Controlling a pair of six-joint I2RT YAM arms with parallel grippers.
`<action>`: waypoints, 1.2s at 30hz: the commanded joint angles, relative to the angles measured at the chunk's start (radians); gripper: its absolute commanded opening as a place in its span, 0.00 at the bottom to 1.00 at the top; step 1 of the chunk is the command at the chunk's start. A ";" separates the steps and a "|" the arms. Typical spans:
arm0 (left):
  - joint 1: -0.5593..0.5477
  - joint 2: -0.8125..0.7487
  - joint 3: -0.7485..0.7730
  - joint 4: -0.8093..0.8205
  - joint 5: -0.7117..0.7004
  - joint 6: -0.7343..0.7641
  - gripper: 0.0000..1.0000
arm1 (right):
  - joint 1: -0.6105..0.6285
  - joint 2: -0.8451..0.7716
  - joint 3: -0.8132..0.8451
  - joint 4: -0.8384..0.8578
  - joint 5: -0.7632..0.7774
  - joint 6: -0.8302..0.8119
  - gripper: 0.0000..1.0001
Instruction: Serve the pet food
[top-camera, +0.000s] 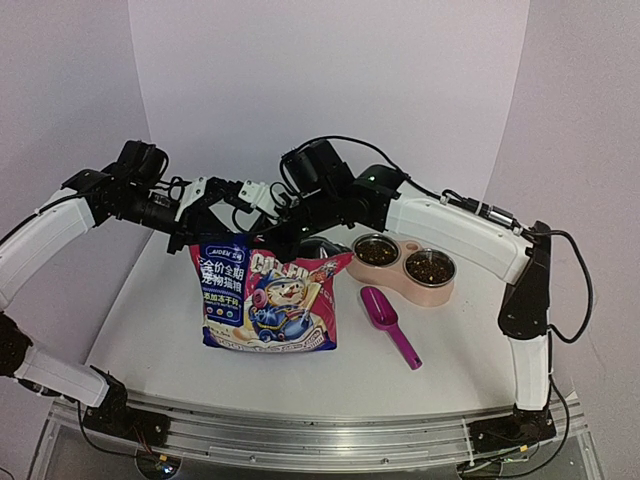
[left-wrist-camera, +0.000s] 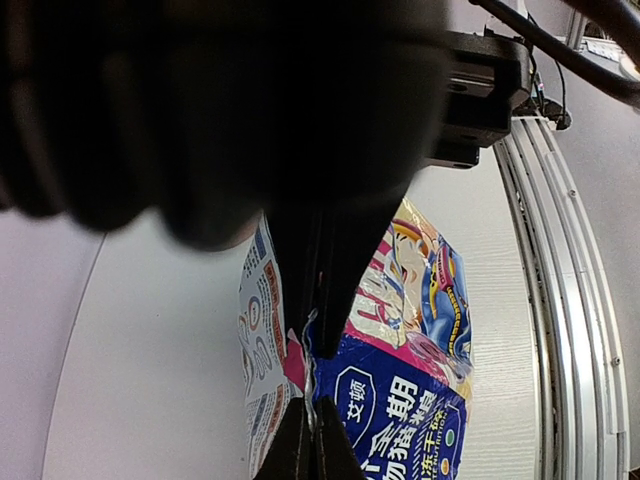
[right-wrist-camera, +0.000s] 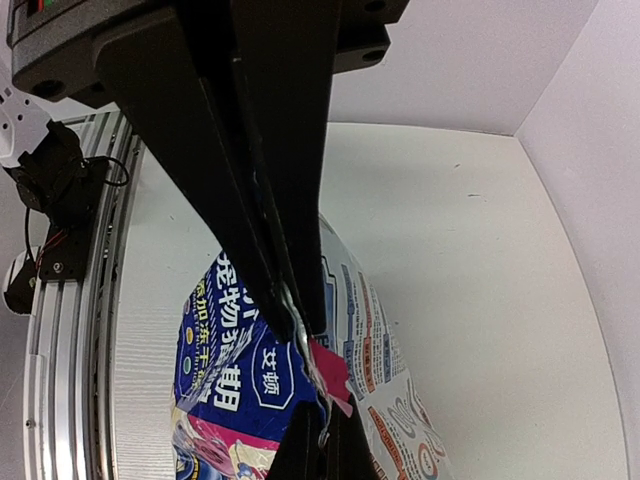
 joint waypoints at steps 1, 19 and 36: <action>-0.016 -0.012 -0.004 -0.028 -0.066 0.030 0.00 | -0.006 -0.085 -0.012 0.086 0.063 -0.027 0.00; -0.016 -0.042 0.040 0.004 -0.066 -0.003 0.00 | 0.004 0.008 0.134 -0.231 0.076 -0.223 0.61; -0.016 -0.071 0.039 0.025 -0.068 -0.032 0.00 | 0.024 0.107 0.268 -0.316 0.147 -0.160 0.13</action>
